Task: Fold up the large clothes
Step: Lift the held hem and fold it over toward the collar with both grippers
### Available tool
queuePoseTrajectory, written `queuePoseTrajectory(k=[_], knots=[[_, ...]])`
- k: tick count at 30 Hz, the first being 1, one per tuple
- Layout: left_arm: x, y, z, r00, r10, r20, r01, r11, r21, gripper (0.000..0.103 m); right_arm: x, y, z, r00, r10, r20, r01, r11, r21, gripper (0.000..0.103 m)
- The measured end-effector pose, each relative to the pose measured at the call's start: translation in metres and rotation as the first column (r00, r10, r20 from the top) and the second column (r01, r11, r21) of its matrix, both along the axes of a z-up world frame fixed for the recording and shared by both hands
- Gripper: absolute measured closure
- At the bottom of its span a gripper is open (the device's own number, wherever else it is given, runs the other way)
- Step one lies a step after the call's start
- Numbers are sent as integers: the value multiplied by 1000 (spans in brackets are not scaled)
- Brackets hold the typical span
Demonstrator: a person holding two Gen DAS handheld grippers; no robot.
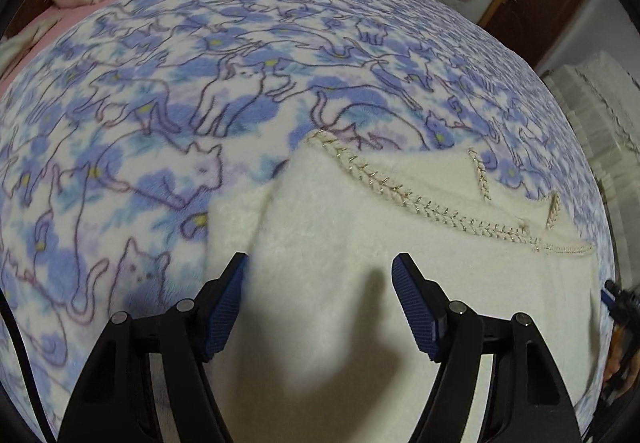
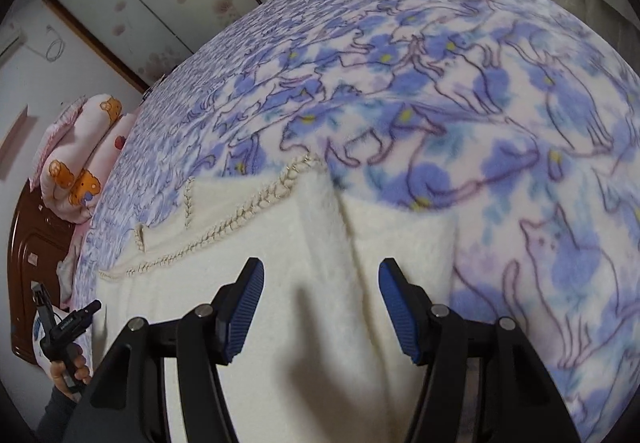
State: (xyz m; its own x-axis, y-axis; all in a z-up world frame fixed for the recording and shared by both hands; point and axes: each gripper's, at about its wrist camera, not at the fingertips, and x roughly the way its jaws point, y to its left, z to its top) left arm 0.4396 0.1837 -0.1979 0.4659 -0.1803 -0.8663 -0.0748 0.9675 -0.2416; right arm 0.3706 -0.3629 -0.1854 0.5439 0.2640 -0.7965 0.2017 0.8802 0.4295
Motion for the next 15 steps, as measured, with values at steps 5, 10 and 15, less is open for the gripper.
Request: queuePoseTrajectory(k=[5, 10, 15], knots=[[19, -9, -8, 999, -44, 7, 43, 997, 71, 39, 29, 18, -10, 999, 41, -17, -42, 997, -66, 43], [32, -11, -14, 999, -50, 17, 49, 995, 86, 70, 44, 37, -23, 998, 61, -29, -64, 987, -145, 52], [18, -28, -5, 995, -53, 90, 37, 984, 173, 92, 27, 55, -13, 997, 80, 12, -73, 954, -291, 95]])
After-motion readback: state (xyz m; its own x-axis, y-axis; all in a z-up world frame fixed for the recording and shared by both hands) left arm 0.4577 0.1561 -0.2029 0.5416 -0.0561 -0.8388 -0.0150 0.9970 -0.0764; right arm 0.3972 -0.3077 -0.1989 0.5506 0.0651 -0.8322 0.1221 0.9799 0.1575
